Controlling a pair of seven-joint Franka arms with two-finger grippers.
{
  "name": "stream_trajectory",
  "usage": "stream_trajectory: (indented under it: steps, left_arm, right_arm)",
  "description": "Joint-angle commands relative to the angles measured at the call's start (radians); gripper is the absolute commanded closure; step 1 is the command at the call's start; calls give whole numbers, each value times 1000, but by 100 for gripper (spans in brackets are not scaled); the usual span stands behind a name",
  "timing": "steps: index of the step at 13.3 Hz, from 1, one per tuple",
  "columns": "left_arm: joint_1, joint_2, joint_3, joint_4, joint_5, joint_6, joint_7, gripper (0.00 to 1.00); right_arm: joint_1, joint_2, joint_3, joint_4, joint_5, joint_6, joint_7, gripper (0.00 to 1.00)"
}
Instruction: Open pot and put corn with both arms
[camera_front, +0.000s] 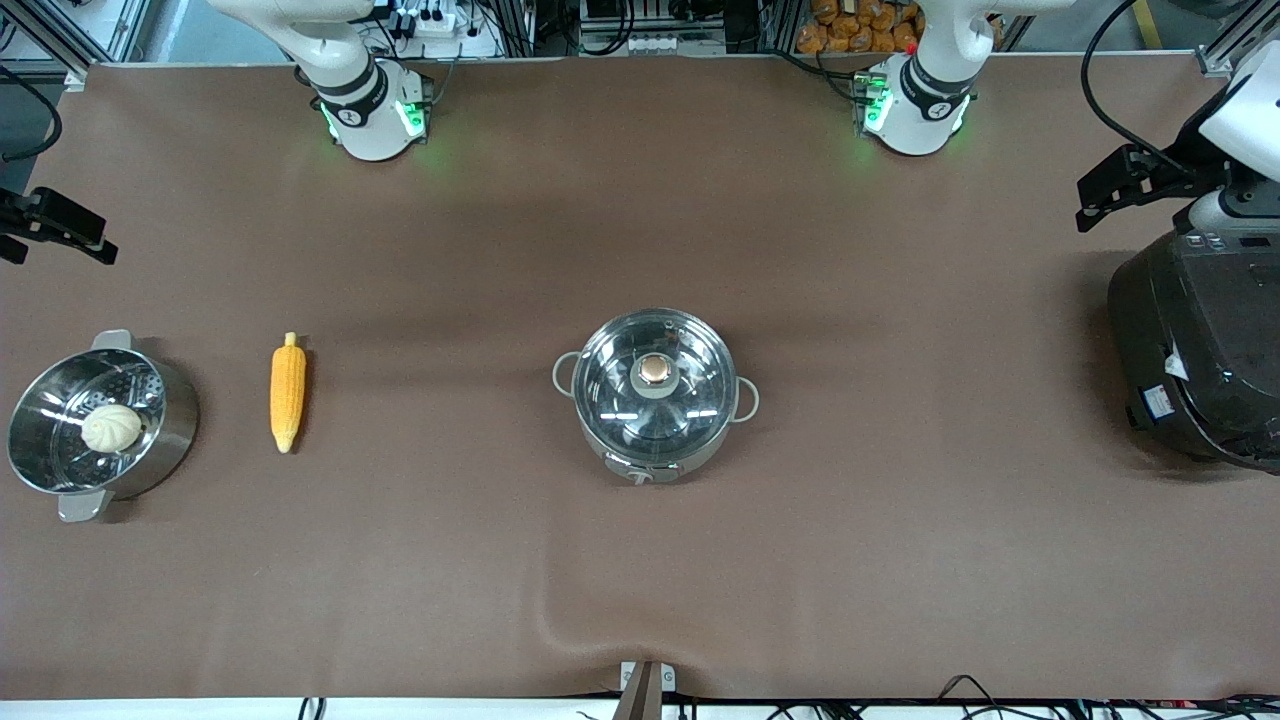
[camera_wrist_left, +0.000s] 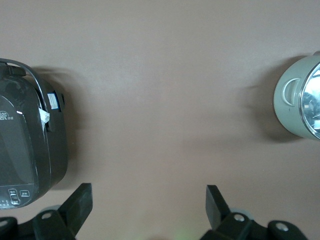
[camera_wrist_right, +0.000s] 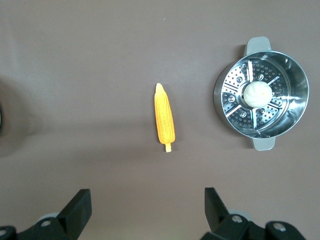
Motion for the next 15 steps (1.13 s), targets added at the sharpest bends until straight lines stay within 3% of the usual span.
stream_trajectory:
  steps: [1, 8, 13, 15]
  left_arm:
    - [4, -2, 3, 13, -25, -11, 29, 0]
    - [-22, 44, -12, 45, -10, -13, 15, 0]
    - [-30, 155, -116, 63, -24, -2, -93, 0]
    - [-47, 251, -168, 130, -56, 33, -149, 0]
  right_arm:
    - [2, 3, 4, 5, 1, -10, 15, 0]
    - [10, 3, 4, 5, -1, -33, 32, 0]
    - [16, 15, 4, -16, 1, -12, 43, 0]
    - [24, 26, 6, -96, 1, 97, 41, 0]
